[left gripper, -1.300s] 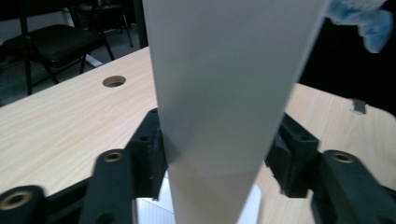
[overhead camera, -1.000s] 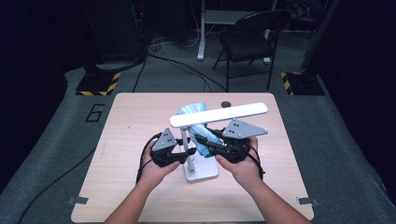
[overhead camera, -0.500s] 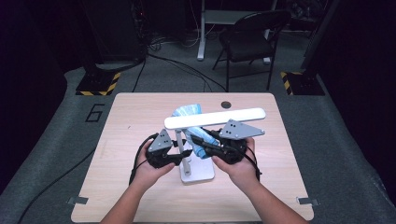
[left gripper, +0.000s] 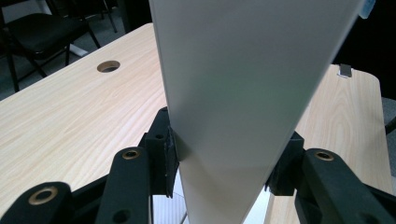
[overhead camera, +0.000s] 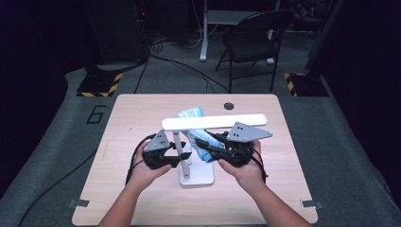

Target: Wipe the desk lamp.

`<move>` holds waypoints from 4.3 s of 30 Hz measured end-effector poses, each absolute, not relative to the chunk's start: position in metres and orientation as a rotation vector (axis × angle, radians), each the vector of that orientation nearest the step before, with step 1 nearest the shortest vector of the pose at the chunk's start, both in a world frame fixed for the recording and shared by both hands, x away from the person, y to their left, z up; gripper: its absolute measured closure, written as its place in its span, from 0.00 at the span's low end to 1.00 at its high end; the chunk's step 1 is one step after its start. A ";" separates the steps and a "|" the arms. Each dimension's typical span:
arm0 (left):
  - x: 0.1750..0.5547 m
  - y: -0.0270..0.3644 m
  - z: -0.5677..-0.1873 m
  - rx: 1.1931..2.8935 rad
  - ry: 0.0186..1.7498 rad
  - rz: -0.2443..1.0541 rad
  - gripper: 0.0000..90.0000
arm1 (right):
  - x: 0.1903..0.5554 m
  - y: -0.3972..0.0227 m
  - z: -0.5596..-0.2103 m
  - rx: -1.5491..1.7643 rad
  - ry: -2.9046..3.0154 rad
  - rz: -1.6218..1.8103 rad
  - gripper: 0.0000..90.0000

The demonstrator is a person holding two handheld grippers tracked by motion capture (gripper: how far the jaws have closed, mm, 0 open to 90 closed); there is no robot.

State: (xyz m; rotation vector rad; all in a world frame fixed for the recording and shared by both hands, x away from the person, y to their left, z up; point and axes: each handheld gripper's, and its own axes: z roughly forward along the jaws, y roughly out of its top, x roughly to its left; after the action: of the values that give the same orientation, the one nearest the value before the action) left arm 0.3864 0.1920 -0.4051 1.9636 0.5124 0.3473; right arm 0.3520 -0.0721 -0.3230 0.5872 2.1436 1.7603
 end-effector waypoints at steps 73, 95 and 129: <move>0.391 0.203 -0.406 1.951 0.518 0.326 0.60 | 0.347 -0.164 -0.332 0.733 1.989 1.729 0.76; 0.391 0.211 -0.407 1.936 0.551 0.353 0.61 | 0.346 -0.165 -0.334 0.735 1.997 1.735 0.76; 0.389 0.207 -0.406 1.955 0.550 0.376 0.62 | 0.357 -0.085 -0.328 0.617 2.096 1.782 0.76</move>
State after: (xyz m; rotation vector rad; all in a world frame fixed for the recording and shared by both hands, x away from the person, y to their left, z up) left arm 0.3889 0.2069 -0.4057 1.9546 0.5498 0.3761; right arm 0.3570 -0.0854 -0.3280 0.6169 2.0959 1.7820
